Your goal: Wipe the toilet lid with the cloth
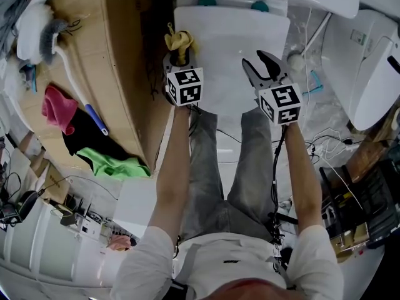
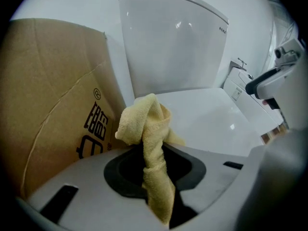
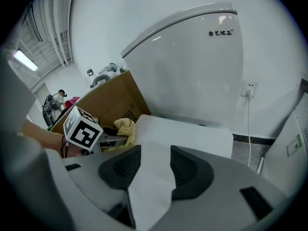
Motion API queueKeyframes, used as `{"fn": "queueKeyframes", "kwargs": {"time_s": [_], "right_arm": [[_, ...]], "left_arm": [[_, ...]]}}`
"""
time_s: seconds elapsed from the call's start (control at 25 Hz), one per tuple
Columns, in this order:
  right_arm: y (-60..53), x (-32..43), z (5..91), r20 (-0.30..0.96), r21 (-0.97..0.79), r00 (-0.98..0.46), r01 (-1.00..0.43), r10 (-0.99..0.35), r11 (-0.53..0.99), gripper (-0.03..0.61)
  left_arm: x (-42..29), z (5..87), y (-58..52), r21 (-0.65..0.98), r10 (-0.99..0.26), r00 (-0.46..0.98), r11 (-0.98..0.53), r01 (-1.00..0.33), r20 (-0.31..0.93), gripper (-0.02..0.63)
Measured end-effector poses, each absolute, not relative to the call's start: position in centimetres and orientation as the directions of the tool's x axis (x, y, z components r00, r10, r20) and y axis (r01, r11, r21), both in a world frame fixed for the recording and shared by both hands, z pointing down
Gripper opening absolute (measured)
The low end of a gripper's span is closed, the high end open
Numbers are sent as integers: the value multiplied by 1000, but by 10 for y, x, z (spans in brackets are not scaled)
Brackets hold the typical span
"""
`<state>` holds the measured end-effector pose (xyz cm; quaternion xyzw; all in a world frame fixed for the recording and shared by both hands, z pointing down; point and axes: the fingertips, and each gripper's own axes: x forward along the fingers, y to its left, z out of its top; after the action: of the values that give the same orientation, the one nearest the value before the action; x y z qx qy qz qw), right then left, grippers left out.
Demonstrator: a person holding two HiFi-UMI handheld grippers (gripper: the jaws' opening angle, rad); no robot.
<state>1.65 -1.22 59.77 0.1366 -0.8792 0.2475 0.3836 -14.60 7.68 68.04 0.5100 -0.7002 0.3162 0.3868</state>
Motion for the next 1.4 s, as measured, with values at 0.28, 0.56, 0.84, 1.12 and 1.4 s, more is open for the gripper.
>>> {"fn": "queueKeyframes", "kwargs": {"time_s": [0.28,0.56,0.84,1.12,1.4], "right_arm": [[-17,48,602,745,-337,-665,-439,-49,833,209],[-29,76,601,745,-335,-664,-455,-64,825,209],[-37,104,602,741,-338,-667,-468,-75,817,207],[-45,134,603,740,-342,-666,-490,-92,802,207],[-53,160,604,739,-347,-666,-506,-102,789,207]], "left_arm": [[-122,680,69,-54,-473,-183,273,-961,862,106],[-95,679,56,-50,-480,-174,260,-964,860,104],[-68,679,42,-49,-488,-163,237,-970,857,104],[-36,679,26,-40,-493,-139,206,-978,859,106],[4,680,8,-21,-502,-107,174,-985,858,104]]}}
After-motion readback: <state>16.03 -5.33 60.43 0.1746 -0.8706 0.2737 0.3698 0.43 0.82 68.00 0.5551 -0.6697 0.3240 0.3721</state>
